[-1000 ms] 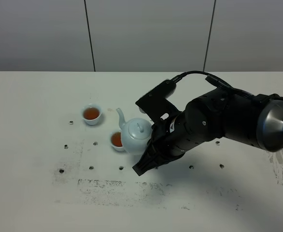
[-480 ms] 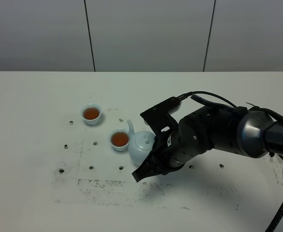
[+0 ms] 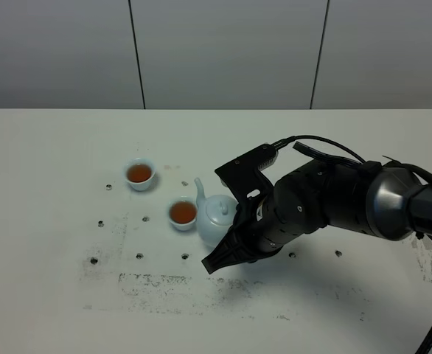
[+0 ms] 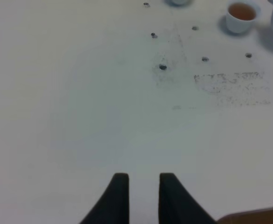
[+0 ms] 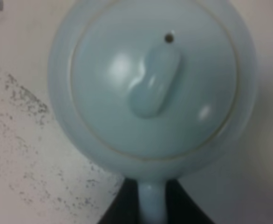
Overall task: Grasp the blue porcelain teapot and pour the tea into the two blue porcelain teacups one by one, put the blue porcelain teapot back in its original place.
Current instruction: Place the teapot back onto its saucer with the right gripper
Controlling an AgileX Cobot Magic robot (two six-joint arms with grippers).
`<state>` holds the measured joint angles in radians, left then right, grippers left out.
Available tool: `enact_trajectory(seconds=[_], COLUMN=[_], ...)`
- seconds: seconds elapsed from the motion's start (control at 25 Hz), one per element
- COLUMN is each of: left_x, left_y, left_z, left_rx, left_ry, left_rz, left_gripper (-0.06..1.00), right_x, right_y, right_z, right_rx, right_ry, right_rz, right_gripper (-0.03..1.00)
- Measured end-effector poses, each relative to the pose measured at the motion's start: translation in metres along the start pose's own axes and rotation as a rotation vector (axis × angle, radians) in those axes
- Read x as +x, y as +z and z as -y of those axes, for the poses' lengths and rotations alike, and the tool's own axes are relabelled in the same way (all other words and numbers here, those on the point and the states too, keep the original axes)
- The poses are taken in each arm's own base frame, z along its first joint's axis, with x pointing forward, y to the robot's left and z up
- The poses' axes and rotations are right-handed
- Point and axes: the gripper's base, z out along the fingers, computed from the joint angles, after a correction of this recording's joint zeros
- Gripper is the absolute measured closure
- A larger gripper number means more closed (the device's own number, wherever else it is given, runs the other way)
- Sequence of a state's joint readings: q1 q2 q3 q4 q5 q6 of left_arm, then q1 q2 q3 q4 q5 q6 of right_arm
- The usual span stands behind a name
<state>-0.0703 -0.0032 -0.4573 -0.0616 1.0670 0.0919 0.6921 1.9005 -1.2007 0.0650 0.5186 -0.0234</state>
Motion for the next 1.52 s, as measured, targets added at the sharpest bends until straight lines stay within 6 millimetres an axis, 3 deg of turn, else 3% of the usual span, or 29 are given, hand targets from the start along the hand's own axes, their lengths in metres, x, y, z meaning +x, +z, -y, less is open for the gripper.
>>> enact_trajectory(seconds=[0.24, 0.68, 0.96, 1.2, 1.52], left_x=[0.0, 0.0, 0.0, 0.0, 0.0], left_y=[0.0, 0.0, 0.0, 0.0, 0.0], left_z=[0.0, 0.0, 0.0, 0.0, 0.0], left_rx=[0.0, 0.0, 0.0, 0.0, 0.0], left_ry=[0.0, 0.0, 0.0, 0.0, 0.0], left_rz=[0.0, 0.0, 0.0, 0.0, 0.0], left_gripper=[0.72, 0.72, 0.72, 0.72, 0.72], right_x=[-0.008, -0.006, 0.03, 0.066, 0.064], right_y=[-0.009, -0.049, -0.057, -0.047, -0.041], right_z=[0.006, 0.042, 0.054, 0.062, 0.054], right_rx=[0.018, 0.077, 0.104, 0.118, 0.109], right_ry=[-0.011, 0.069, 0.153, 0.257, 0.256], right_rz=[-0.019, -0.055, -0.019, -0.085, -0.02], right_gripper=[0.91, 0.91, 0.91, 0.91, 0.91])
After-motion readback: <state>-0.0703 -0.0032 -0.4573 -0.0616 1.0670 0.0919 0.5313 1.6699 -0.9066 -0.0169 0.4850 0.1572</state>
